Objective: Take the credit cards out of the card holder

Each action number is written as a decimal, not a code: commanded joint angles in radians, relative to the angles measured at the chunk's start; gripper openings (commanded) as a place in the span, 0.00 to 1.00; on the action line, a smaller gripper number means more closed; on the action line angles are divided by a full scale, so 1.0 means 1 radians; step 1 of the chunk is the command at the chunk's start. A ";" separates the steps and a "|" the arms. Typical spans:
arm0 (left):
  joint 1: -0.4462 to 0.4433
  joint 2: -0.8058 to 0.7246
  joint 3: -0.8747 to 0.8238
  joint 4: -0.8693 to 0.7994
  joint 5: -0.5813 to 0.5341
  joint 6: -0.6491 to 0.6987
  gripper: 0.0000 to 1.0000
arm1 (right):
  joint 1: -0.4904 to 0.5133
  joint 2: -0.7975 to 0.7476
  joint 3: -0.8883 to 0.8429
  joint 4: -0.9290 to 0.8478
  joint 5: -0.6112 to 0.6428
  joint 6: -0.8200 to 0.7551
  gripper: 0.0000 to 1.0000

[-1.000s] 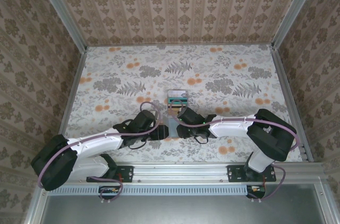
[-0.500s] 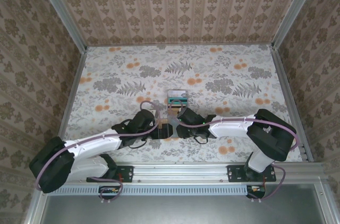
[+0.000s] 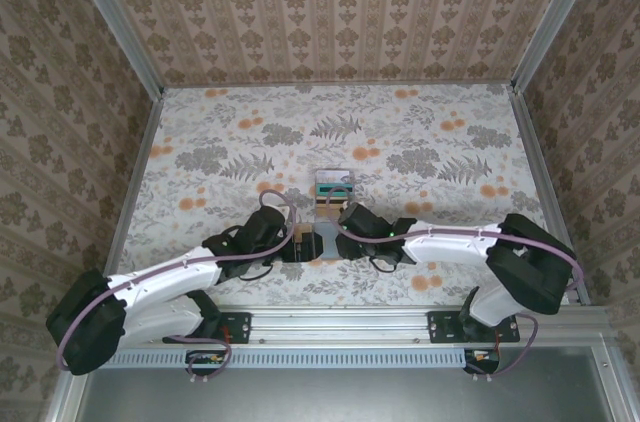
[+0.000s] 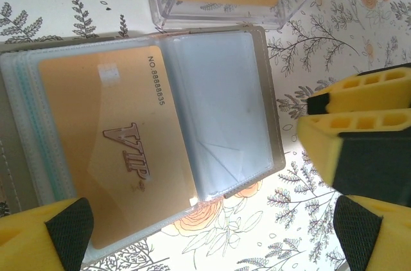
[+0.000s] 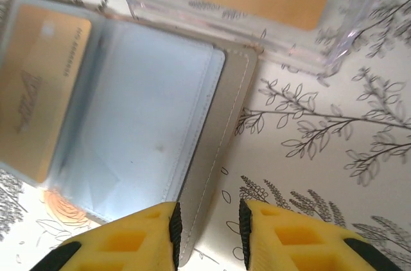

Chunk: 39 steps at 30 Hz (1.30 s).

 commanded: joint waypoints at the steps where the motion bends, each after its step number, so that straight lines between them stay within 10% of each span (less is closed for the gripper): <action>1: 0.003 -0.005 0.007 -0.049 -0.031 0.016 0.95 | 0.005 -0.063 -0.010 -0.053 0.067 0.033 0.33; 15: 0.148 -0.028 -0.054 -0.054 0.009 0.060 0.19 | 0.005 0.020 0.042 0.156 -0.157 0.142 0.25; 39: 0.156 0.102 -0.088 0.009 0.002 0.030 0.07 | -0.027 0.305 0.116 0.382 -0.316 0.320 0.20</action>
